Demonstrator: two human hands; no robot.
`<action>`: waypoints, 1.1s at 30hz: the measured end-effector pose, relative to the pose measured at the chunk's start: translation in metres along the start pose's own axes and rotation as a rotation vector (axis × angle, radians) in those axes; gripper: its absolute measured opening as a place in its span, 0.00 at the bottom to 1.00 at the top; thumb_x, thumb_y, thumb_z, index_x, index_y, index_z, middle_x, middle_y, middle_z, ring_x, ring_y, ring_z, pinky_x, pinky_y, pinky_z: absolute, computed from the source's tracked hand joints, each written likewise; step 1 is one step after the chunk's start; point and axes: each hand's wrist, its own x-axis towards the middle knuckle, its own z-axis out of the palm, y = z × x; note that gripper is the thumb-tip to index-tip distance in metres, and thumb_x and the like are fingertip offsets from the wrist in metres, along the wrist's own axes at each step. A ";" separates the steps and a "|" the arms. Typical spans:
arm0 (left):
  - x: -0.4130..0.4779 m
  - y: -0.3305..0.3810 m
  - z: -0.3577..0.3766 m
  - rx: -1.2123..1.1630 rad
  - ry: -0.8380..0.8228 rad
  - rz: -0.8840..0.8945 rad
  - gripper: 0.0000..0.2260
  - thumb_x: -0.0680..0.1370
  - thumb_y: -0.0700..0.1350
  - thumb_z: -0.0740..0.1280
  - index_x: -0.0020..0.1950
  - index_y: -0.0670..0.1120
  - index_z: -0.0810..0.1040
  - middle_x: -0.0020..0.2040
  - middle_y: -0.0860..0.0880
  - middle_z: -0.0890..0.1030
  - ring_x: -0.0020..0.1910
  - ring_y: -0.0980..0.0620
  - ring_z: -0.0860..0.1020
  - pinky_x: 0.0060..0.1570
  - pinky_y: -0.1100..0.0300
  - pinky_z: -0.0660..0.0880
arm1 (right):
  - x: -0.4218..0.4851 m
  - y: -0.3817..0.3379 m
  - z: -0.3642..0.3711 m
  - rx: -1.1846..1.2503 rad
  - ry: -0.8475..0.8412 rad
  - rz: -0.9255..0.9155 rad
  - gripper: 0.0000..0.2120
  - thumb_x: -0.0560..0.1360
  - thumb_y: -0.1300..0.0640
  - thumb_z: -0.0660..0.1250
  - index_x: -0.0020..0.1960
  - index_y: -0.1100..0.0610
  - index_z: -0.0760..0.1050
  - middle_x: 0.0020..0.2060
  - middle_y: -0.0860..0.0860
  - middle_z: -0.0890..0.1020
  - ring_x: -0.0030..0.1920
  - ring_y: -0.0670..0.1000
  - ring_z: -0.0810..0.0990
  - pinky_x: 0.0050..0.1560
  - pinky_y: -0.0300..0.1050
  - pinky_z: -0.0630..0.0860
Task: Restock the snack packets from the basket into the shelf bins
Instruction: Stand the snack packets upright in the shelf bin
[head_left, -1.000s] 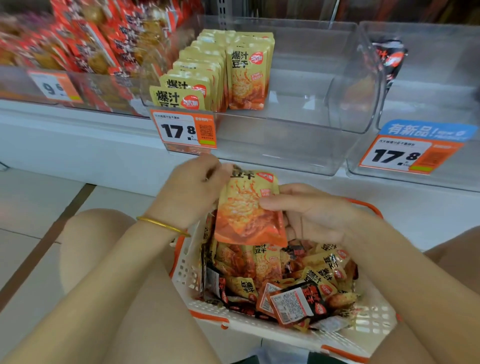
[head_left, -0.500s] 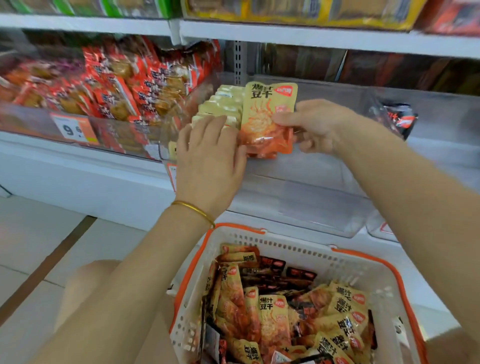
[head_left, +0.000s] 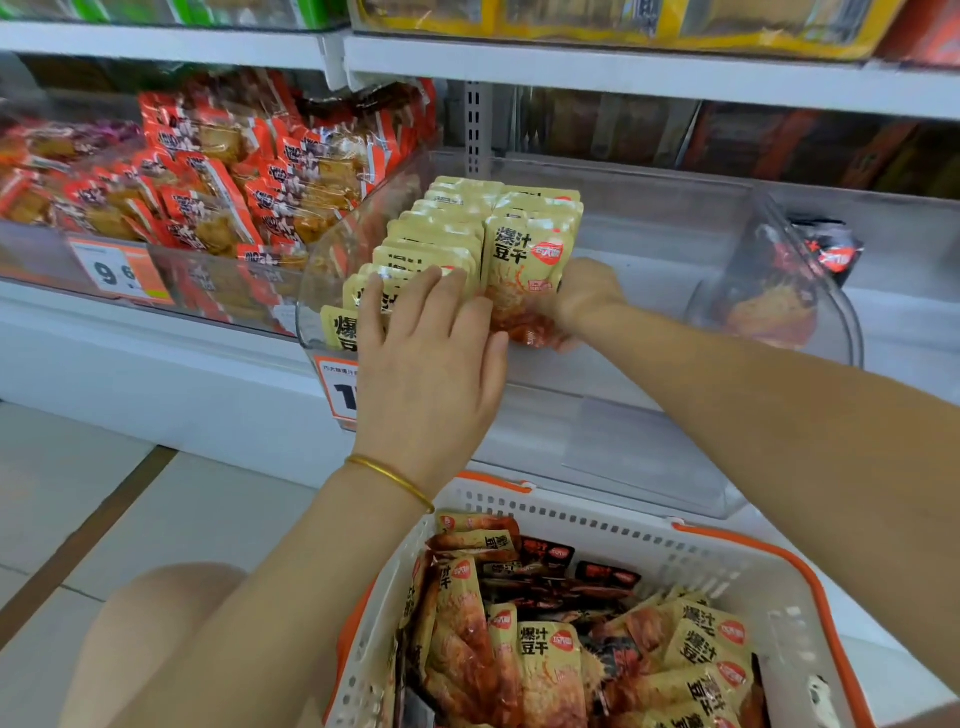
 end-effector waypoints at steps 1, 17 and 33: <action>0.000 0.000 0.000 0.002 -0.001 -0.001 0.16 0.79 0.50 0.54 0.54 0.43 0.79 0.62 0.44 0.77 0.65 0.43 0.72 0.68 0.39 0.59 | 0.000 -0.002 0.002 0.038 -0.010 0.027 0.13 0.73 0.53 0.71 0.52 0.61 0.79 0.45 0.60 0.83 0.44 0.59 0.84 0.47 0.55 0.81; -0.029 0.021 -0.029 -0.169 0.212 0.109 0.11 0.78 0.42 0.59 0.52 0.40 0.80 0.62 0.42 0.77 0.60 0.39 0.72 0.60 0.45 0.67 | -0.089 -0.017 -0.054 0.292 0.067 -0.192 0.13 0.75 0.62 0.68 0.37 0.60 0.66 0.32 0.62 0.81 0.27 0.54 0.80 0.29 0.49 0.80; -0.119 0.046 0.049 -0.256 -0.548 0.249 0.15 0.71 0.43 0.55 0.46 0.43 0.80 0.50 0.46 0.81 0.52 0.42 0.75 0.49 0.46 0.75 | -0.180 0.202 0.120 -0.185 -0.727 0.250 0.12 0.78 0.61 0.63 0.57 0.67 0.76 0.57 0.62 0.78 0.43 0.56 0.81 0.45 0.48 0.80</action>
